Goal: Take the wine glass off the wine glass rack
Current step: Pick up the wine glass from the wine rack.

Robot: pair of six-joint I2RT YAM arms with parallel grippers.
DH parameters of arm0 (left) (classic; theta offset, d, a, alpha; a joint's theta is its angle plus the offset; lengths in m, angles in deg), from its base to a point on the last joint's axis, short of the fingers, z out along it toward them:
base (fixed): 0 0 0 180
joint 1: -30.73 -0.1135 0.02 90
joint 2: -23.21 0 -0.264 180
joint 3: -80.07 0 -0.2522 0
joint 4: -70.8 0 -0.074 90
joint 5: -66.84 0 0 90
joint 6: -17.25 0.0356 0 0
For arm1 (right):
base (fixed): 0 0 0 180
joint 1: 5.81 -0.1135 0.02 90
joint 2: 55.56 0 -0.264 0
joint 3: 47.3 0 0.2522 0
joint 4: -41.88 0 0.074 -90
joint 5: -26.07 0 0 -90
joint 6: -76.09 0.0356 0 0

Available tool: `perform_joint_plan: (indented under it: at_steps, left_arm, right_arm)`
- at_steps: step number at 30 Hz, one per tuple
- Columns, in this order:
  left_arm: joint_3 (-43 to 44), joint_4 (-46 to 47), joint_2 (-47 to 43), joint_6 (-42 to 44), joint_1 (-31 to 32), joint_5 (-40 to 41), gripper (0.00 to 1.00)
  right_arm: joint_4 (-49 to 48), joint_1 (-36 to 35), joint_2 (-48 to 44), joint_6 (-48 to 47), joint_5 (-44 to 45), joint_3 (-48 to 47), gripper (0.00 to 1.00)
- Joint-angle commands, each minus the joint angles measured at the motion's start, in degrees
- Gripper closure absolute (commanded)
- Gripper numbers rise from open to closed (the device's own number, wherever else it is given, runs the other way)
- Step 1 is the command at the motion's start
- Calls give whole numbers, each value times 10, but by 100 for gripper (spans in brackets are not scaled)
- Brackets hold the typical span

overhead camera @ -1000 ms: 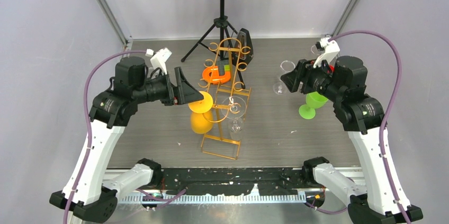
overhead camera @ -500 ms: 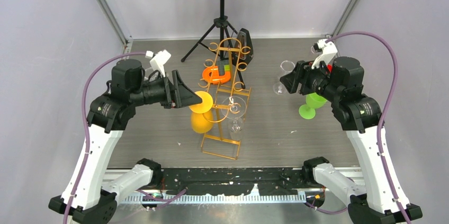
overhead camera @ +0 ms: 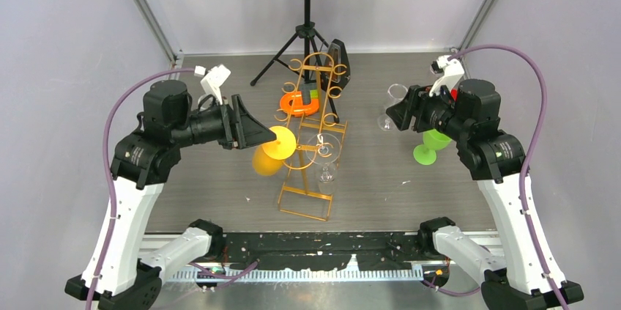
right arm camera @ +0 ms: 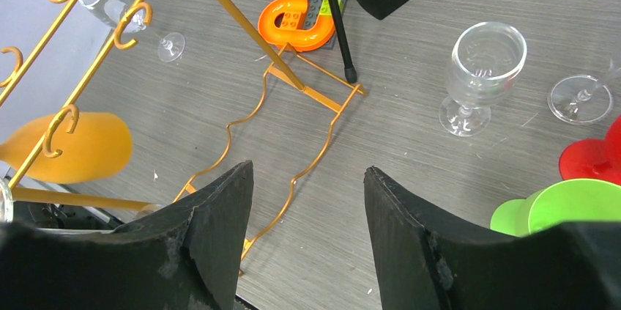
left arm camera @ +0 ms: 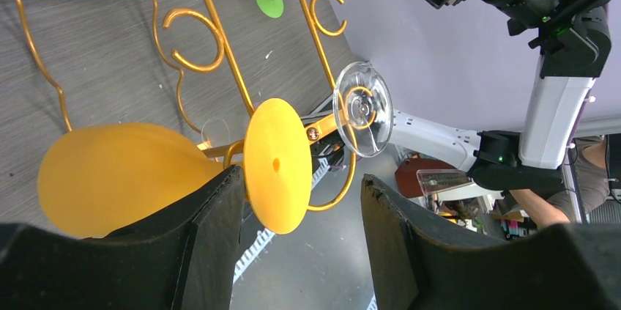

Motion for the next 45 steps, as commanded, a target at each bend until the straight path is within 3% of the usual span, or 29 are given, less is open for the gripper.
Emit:
perform_joint_plan:
  at_steps: [1, 36, 45]
  left_arm:
    - [18, 16, -6, -1, -3, -29, 43]
    - [-51, 66, 12, -16, -3, -83, 58]
    - [-61, 69, 12, -11, -3, -91, 74]
  right_arm:
    - [-28, -2, -3, 0, -11, 4, 36]
    - [-35, -2, -4, 0, -18, 19, 36]
    - [-36, -2, -5, 1, -18, 25, 36]
